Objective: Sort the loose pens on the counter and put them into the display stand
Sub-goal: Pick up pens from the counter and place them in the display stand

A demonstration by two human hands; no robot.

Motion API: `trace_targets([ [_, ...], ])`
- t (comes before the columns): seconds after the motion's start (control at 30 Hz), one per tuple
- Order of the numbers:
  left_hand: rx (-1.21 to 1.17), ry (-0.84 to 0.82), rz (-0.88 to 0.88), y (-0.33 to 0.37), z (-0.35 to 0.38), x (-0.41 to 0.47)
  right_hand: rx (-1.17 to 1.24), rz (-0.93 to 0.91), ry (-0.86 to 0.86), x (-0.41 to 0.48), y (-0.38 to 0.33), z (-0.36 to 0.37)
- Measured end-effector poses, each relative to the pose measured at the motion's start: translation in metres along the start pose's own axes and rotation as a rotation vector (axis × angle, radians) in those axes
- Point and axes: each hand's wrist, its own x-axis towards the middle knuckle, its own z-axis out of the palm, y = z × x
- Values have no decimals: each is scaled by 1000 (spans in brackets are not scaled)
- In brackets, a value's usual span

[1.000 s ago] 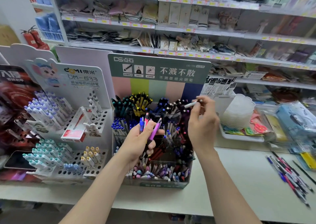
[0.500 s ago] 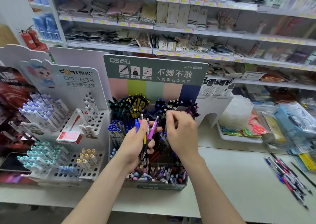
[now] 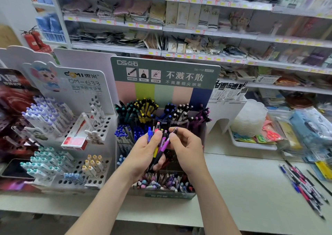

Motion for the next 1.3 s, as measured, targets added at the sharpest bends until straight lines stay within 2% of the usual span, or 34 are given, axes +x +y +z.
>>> trace_targets([
  [0.1, 30, -4, -4, 2, 4, -1, 12, 65, -61, 0, -2, -6],
  [0.2, 83, 7, 22, 6, 9, 0, 35, 87, -194, -1, -6, -17],
  [0.33, 172, 72, 39, 9, 17, 7, 91, 77, -185, -3, -15, -26],
  [0.47, 183, 111, 67, 10, 31, 11, 38, 65, 0, 2, -9, -29],
  [0.57, 281, 161, 97, 6, 35, 17, 79, 37, 168, 9, -8, -36],
  [0.7, 281, 224, 96, 4, 35, 26, 97, -215, 453, 23, -25, -58],
  [0.83, 236, 177, 88, 3, 41, 32, -15, -431, 712, 48, -39, -79],
  [0.9, 190, 155, 56, 4, 44, 34, -156, -482, 704, 62, -34, -84],
  [0.97, 158, 149, 36, 4, 48, 36, -339, -523, 622, 74, -26, -84],
  [1.13, 113, 152, 23, 6, 54, 39, -749, -531, 226, 99, -12, -82],
  [1.17, 106, 149, 20, 6, 55, 40, -796, -507, 222, 103, -10, -82],
  [1.23, 108, 147, 18, 6, 56, 40, -846, -478, 324, 104, -7, -78],
  [1.3, 112, 149, 20, 6, 57, 41, -722, -450, 322, 97, -7, -72],
])
